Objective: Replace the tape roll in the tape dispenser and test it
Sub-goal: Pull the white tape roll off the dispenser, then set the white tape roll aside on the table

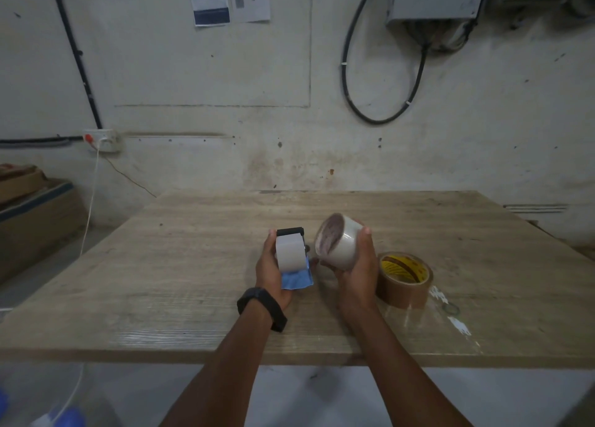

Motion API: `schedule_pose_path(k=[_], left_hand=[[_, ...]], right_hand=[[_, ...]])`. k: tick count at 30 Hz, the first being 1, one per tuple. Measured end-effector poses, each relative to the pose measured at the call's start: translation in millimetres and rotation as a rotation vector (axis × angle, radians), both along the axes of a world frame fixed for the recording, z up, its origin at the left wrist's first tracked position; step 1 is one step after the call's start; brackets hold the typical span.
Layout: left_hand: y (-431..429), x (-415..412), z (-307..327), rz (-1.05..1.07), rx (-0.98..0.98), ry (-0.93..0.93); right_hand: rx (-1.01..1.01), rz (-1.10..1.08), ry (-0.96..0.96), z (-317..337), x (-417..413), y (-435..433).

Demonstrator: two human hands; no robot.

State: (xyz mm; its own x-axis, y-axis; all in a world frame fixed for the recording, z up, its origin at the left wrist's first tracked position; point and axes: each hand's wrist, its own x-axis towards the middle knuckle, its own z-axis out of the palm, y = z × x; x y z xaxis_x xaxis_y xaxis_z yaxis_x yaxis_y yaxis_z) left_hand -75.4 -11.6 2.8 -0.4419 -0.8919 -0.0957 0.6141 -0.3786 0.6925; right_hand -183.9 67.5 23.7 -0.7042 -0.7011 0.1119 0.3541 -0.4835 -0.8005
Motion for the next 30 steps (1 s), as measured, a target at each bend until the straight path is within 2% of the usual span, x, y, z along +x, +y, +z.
schedule_pose_path(k=[4,8,18,22,26,30], left_hand=[[-1,1,-1,0.001,-0.020,-0.001],[-3,1,-3,0.027,-0.024,-0.023],[-4,1,-3,0.039,-0.049,-0.053],[-2,0,-3,0.028,-0.046,-0.040],[4,-2,4,-0.009,-0.017,0.003],[8,-1,8,0.009,0.007,-0.008]], right_hand=[[-0.077,0.137,-0.290,5,-3,5],[-0.146,0.285,-0.451,8,-3,12],[-0.068,0.398,-0.355,-1,-4,4],[-0.123,0.469,-0.436,1,-5,6],[-0.238,0.421,-0.465,15,-3,17],[-0.232,0.283,-0.293,40,-20,9]])
